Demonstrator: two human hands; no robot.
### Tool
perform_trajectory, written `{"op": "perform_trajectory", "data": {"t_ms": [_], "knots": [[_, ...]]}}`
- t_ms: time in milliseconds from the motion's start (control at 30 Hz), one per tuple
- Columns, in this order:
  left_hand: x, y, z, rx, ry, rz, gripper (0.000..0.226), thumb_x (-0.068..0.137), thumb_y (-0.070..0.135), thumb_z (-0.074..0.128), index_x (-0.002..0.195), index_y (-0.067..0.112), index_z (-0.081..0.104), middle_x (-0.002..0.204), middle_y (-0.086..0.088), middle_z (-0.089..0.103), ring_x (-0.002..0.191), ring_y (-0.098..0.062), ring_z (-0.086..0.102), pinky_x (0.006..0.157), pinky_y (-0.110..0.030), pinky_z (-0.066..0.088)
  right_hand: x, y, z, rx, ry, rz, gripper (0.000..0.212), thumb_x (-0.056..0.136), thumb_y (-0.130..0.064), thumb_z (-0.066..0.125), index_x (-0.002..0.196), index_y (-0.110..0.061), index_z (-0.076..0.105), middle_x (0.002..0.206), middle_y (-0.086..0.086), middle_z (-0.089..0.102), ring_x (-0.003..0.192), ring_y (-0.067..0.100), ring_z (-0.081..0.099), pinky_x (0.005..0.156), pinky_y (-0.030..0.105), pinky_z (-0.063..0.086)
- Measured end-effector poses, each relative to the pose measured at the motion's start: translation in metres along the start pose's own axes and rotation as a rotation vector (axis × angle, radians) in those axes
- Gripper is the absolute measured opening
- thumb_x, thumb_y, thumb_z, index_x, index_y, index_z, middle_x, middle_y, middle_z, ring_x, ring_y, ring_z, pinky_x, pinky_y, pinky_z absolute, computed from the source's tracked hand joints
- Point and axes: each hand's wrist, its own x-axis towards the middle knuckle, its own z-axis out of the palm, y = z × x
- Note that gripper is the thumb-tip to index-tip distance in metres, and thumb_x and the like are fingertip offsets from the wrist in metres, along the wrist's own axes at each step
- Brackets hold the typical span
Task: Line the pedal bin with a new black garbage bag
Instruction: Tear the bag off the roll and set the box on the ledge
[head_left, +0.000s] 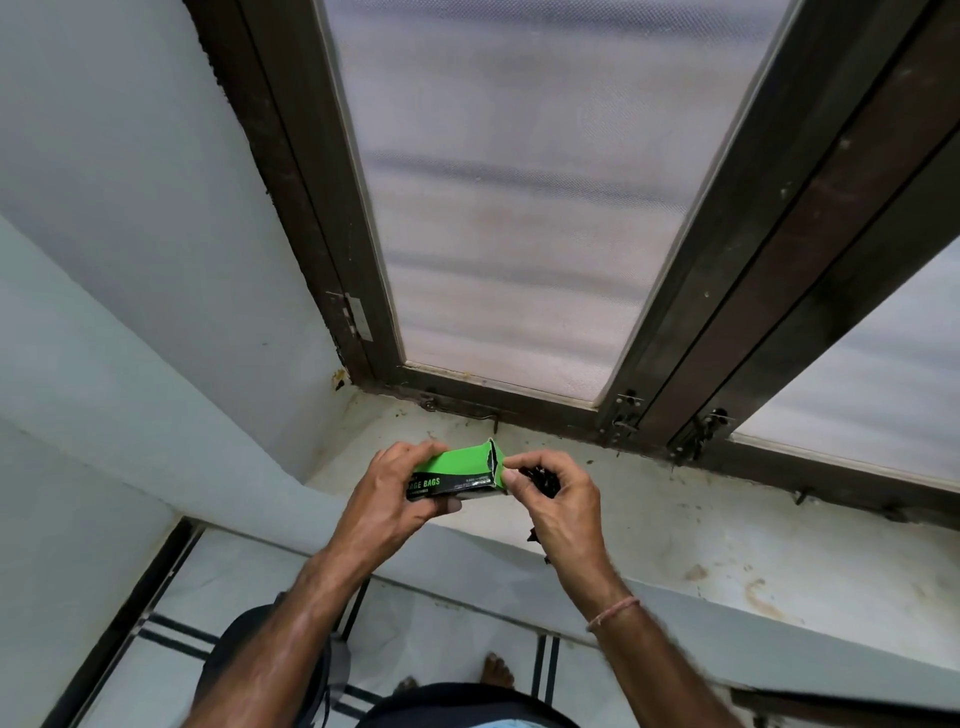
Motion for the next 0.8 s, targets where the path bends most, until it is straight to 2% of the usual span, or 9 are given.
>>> {"op": "perform_trajectory", "data": {"t_ms": [100, 200, 267, 333, 400, 500, 600, 700, 800], "knots": [[-0.001, 0.0, 0.0, 0.01, 0.002, -0.009, 0.059, 0.081, 0.041, 0.086, 0.134, 0.035, 0.063, 0.114, 0.007, 0.06, 0.111, -0.016, 0.053, 0.088, -0.037, 0.051, 0.0, -0.001, -0.002, 0.017, -0.063, 0.026, 0.014, 0.089, -0.015, 0.083, 0.1, -0.024, 0.083, 0.086, -0.009, 0.076, 0.083, 0.009, 0.067, 0.072, 0.031, 0.058], [-0.002, -0.002, -0.002, 0.011, 0.022, -0.013, 0.058, 0.081, 0.044, 0.085, 0.134, 0.034, 0.064, 0.113, 0.008, 0.061, 0.11, -0.015, 0.053, 0.086, -0.033, 0.048, 0.002, 0.002, -0.007, -0.101, 0.012, 0.016, 0.039, 0.087, -0.025, 0.086, 0.125, -0.03, 0.076, 0.116, -0.009, 0.068, 0.107, 0.009, 0.064, 0.093, 0.031, 0.056], [-0.002, -0.002, -0.003, 0.02, 0.03, -0.014, 0.058, 0.081, 0.044, 0.085, 0.134, 0.034, 0.063, 0.113, 0.008, 0.061, 0.111, -0.015, 0.053, 0.085, -0.032, 0.046, 0.004, 0.003, -0.012, -0.13, 0.023, 0.1, 0.058, 0.088, -0.034, 0.085, 0.142, -0.032, 0.064, 0.132, -0.006, 0.063, 0.122, 0.011, 0.058, 0.104, 0.035, 0.051], [-0.003, -0.001, -0.003, 0.039, 0.024, -0.005, 0.058, 0.082, 0.043, 0.085, 0.135, 0.034, 0.063, 0.115, 0.007, 0.061, 0.112, -0.015, 0.052, 0.085, -0.031, 0.046, 0.005, 0.002, -0.014, -0.01, -0.035, 0.181, 0.054, 0.09, -0.034, 0.083, 0.141, -0.031, 0.066, 0.136, -0.005, 0.065, 0.12, 0.011, 0.061, 0.1, 0.03, 0.053], [-0.004, 0.0, -0.003, 0.05, 0.02, -0.003, 0.058, 0.082, 0.042, 0.085, 0.135, 0.034, 0.063, 0.115, 0.006, 0.061, 0.112, -0.015, 0.051, 0.083, -0.03, 0.045, 0.004, 0.0, -0.014, 0.106, -0.093, 0.197, 0.036, 0.094, -0.035, 0.079, 0.13, -0.033, 0.074, 0.122, -0.007, 0.073, 0.096, 0.005, 0.062, 0.076, 0.016, 0.051], [-0.002, 0.0, -0.005, 0.057, 0.023, -0.004, 0.058, 0.082, 0.04, 0.086, 0.135, 0.035, 0.063, 0.116, 0.006, 0.061, 0.112, -0.015, 0.05, 0.083, -0.031, 0.045, 0.001, -0.001, -0.017, 0.198, -0.165, 0.16, 0.029, 0.098, -0.042, 0.068, 0.124, -0.034, 0.077, 0.093, -0.006, 0.074, 0.067, 0.006, 0.046, 0.055, 0.013, 0.041], [-0.001, 0.0, -0.006, 0.075, 0.011, 0.004, 0.059, 0.082, 0.04, 0.086, 0.136, 0.034, 0.063, 0.119, 0.006, 0.061, 0.113, -0.015, 0.05, 0.086, -0.032, 0.047, 0.002, -0.006, -0.019, 0.18, -0.238, 0.106, 0.034, 0.096, -0.043, 0.068, 0.128, -0.033, 0.076, 0.096, 0.006, 0.075, 0.063, 0.003, 0.046, 0.057, 0.013, 0.041], [0.001, 0.0, -0.005, 0.08, -0.002, 0.014, 0.061, 0.081, 0.041, 0.086, 0.137, 0.033, 0.063, 0.121, 0.006, 0.061, 0.113, -0.012, 0.049, 0.085, -0.031, 0.047, 0.004, -0.01, -0.017, 0.125, -0.279, 0.045, 0.027, 0.096, -0.029, 0.077, 0.123, -0.034, 0.078, 0.091, -0.009, 0.075, 0.08, -0.004, 0.064, 0.075, 0.013, 0.052], [0.002, 0.001, -0.006, 0.088, 0.002, 0.032, 0.058, 0.08, 0.043, 0.086, 0.133, 0.037, 0.062, 0.118, 0.01, 0.06, 0.11, -0.011, 0.05, 0.084, -0.033, 0.05, 0.01, -0.01, -0.017, 0.09, -0.285, 0.024, 0.025, 0.094, -0.025, 0.08, 0.117, -0.032, 0.079, 0.088, -0.007, 0.072, 0.084, 0.001, 0.069, 0.08, 0.018, 0.057]]}}
